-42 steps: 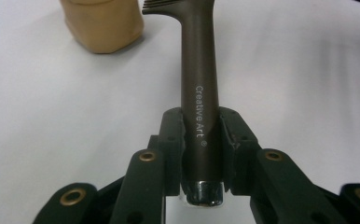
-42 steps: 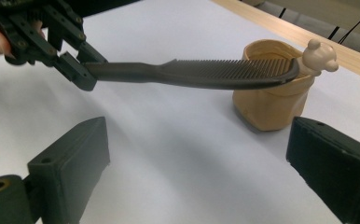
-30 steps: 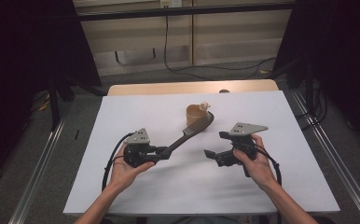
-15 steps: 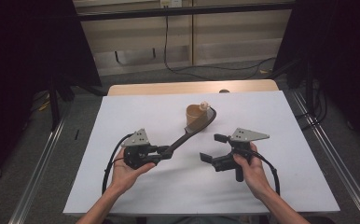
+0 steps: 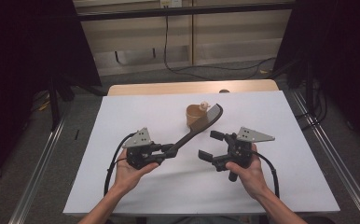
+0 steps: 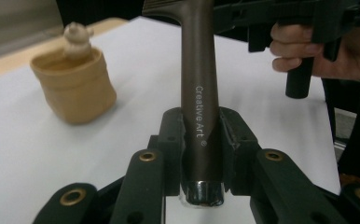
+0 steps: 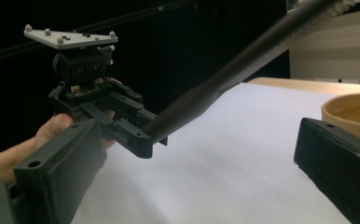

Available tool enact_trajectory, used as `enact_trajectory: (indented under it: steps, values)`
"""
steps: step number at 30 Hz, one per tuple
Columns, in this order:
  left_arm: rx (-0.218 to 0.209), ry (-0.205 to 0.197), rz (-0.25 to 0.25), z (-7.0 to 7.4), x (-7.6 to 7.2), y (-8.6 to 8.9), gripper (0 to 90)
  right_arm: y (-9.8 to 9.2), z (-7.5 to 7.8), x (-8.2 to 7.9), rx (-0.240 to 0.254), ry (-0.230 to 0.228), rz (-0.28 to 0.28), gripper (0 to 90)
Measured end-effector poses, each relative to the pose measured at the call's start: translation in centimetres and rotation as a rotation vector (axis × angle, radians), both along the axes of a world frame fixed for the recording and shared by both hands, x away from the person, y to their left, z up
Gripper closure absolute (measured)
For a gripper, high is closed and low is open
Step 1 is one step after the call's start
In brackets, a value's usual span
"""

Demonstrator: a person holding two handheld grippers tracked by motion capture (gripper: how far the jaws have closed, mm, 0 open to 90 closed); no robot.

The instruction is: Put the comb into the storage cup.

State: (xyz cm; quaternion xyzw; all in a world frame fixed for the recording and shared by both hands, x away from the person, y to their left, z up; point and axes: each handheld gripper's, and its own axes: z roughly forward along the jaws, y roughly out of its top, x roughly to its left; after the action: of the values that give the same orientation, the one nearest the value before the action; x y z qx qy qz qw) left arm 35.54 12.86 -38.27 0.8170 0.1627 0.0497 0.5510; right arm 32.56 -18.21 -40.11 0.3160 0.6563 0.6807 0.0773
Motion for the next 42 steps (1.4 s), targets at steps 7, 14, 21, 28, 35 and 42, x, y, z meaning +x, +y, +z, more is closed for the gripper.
enact_trajectory:
  steps: [7, 14, 21, 28, 35, 42]
  values:
    - [-0.041, -0.037, -0.005, 0.5, -0.7, -0.5, 72.9, 0.2, 0.5, -0.3, 0.041, -0.022, 0.021, 2.0]
    - [-0.048, -0.043, -0.014, 0.3, -1.0, -0.7, 72.9, 0.6, 0.8, -0.2, 0.051, -0.016, 0.032, 11.5]
    - [-0.058, -0.051, -0.009, 0.3, -0.8, -0.7, 72.9, 1.4, 1.0, 0.1, 0.087, -0.006, 0.046, 23.9]
    - [-0.053, -0.049, -0.013, 0.3, -0.9, -0.8, 72.9, 2.0, 1.0, 0.5, 0.112, 0.007, 0.045, 33.3]
    - [-0.051, -0.064, -0.019, 0.2, -0.8, -0.9, 72.9, 2.2, 0.8, 0.6, 0.128, 0.023, 0.048, 46.5]
    - [-0.047, -0.066, -0.017, 0.1, -0.7, -0.9, 72.9, 2.4, 0.3, 0.9, 0.166, 0.058, 0.048, 56.9]
